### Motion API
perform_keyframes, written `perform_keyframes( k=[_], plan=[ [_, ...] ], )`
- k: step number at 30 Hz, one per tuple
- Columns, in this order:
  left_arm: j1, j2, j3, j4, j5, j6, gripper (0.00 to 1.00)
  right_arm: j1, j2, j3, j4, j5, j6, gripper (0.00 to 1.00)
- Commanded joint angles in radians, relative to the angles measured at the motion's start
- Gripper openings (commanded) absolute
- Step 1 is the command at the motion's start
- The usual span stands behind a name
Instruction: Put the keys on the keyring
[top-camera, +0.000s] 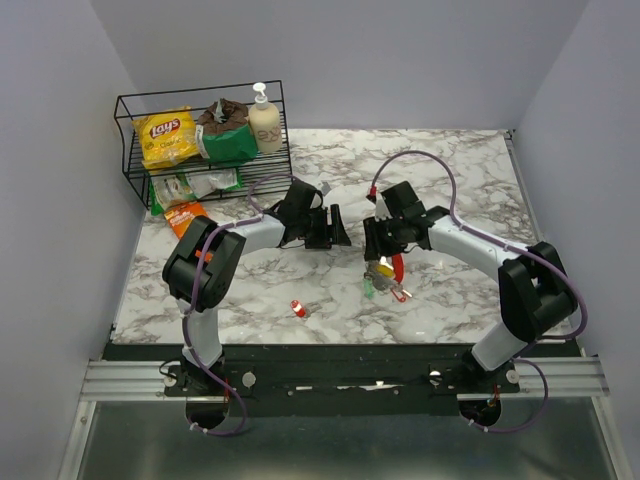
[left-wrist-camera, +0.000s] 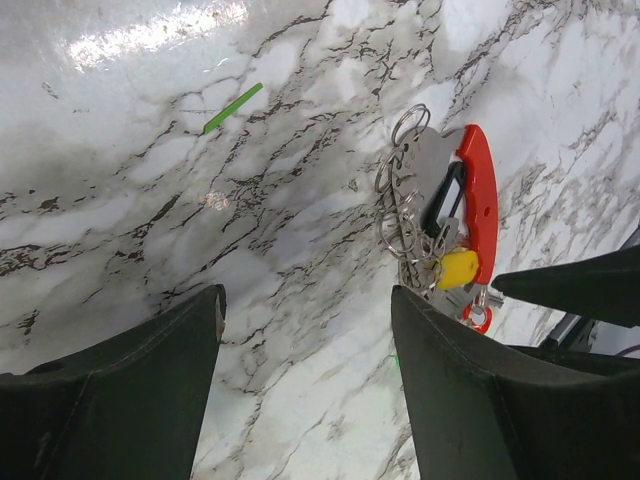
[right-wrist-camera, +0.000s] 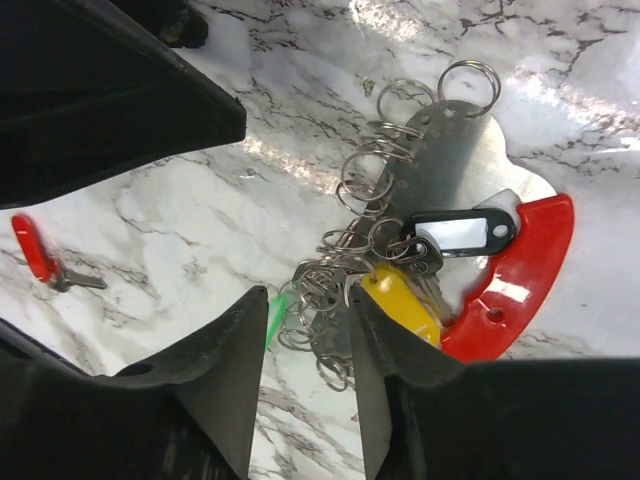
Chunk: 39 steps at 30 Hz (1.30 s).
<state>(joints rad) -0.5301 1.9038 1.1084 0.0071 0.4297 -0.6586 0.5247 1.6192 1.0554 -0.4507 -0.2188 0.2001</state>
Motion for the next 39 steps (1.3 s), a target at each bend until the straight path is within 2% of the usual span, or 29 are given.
perform_keyframes(
  k=[1, 8, 13, 21, 31, 39],
  plan=[
    [-0.001, -0.017, -0.005, 0.002, 0.011, 0.010, 0.77, 0.006, -0.010, 0.043, 0.004, 0.084, -0.010, 0.50],
    [-0.002, -0.037, -0.008, -0.002, -0.005, 0.008, 0.77, 0.006, 0.063, 0.118, 0.032, 0.170, 0.012, 0.48],
    [-0.002, -0.042, -0.010, -0.006, -0.011, 0.017, 0.77, 0.005, 0.154, 0.190, 0.043, 0.153, 0.009, 0.45],
    [-0.002, -0.037, -0.027, 0.033, 0.032, 0.008, 0.77, 0.006, 0.215, 0.210, 0.030, 0.102, -0.015, 0.42],
    [-0.054, 0.040, 0.017, 0.102, 0.096, 0.024, 0.74, -0.054, 0.142, 0.140, 0.033, 0.151, 0.071, 0.42],
    [-0.084, 0.093, 0.034, 0.162, 0.123, -0.016, 0.68, -0.135, 0.082, 0.077, 0.064, 0.095, 0.110, 0.43]
  ],
)
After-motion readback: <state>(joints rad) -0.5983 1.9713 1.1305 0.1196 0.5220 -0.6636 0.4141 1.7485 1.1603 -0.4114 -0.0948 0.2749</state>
